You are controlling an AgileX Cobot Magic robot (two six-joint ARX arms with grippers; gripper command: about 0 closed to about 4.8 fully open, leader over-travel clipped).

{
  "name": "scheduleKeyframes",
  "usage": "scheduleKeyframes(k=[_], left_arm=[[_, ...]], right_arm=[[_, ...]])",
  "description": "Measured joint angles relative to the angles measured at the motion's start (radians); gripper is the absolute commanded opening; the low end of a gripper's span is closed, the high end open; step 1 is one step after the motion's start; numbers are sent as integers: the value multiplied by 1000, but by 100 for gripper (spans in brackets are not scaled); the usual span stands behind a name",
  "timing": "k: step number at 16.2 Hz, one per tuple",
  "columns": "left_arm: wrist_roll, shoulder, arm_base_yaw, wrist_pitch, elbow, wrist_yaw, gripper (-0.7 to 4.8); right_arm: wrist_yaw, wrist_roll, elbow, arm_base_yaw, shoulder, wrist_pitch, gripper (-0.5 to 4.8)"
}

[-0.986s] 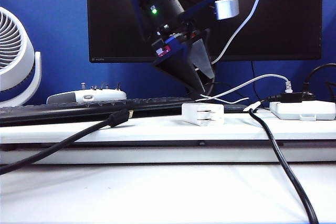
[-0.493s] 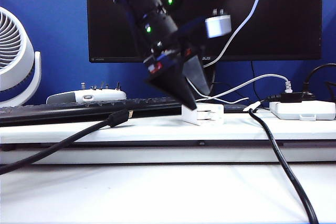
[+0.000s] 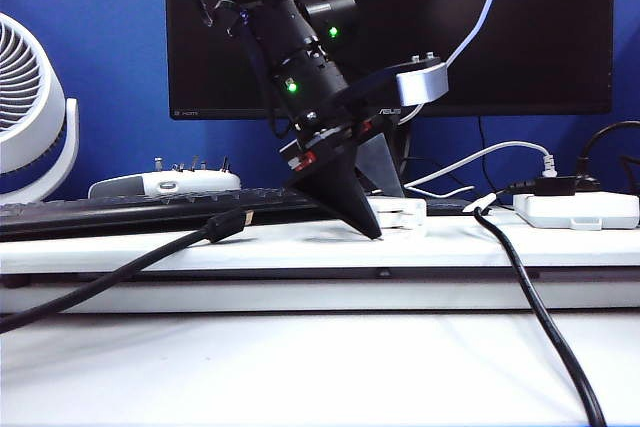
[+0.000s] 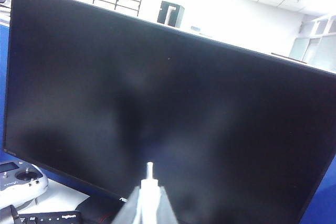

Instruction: Pick up the Type-C charging cable and the charging base, insert one end of the Type-C charger into the corresponding slot on the base, and finally place the plugged-in charger back on the table.

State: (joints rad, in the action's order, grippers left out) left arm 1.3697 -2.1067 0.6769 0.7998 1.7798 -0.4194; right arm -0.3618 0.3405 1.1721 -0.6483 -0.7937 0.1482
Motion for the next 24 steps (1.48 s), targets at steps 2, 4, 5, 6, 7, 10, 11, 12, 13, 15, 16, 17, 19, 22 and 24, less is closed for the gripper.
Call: scheduleKeyframes(k=[2, 4, 5, 6, 7, 10, 11, 12, 13, 15, 16, 17, 19, 22, 24], left_arm=[[0, -3, 0, 0, 0, 0, 267], [-17, -2, -1, 0, 1, -1, 269], [-20, -2, -1, 1, 2, 3, 279], [-21, -2, 0, 3, 2, 13, 301], [-26, 1, 1, 9, 2, 27, 319], [-84, 15, 0, 43, 1, 76, 349], [-84, 29, 0, 53, 1, 116, 349], [-85, 32, 0, 53, 1, 127, 349], [-85, 33, 0, 53, 1, 132, 349], [-85, 33, 0, 53, 0, 134, 349], [-85, 33, 0, 53, 0, 134, 349], [-87, 33, 2, 53, 0, 134, 349], [-95, 35, 6, 52, 0, 134, 349], [-109, 37, 6, 32, 0, 135, 350], [-128, 36, 6, 23, 0, 154, 351]], right_arm=[[0, 0, 0, 0, 0, 1, 0], [0, 0, 0, 0, 0, 1, 0], [0, 0, 0, 0, 0, 1, 0], [0, 0, 0, 0, 0, 1, 0], [0, 0, 0, 0, 0, 1, 0], [1, 0, 0, 0, 0, 2, 0], [3, -2, 0, 0, 0, 2, 0], [3, -4, 0, 0, 0, 2, 0], [5, -8, 0, 0, 0, 2, 0], [18, -19, 0, 0, 0, 2, 0], [21, -22, 0, 0, 0, 3, 0], [22, -23, 0, 0, 0, 3, 0], [22, -23, 0, 0, 0, 3, 0], [22, -23, 0, 0, 0, 3, 0], [22, -23, 0, 0, 0, 3, 0]])
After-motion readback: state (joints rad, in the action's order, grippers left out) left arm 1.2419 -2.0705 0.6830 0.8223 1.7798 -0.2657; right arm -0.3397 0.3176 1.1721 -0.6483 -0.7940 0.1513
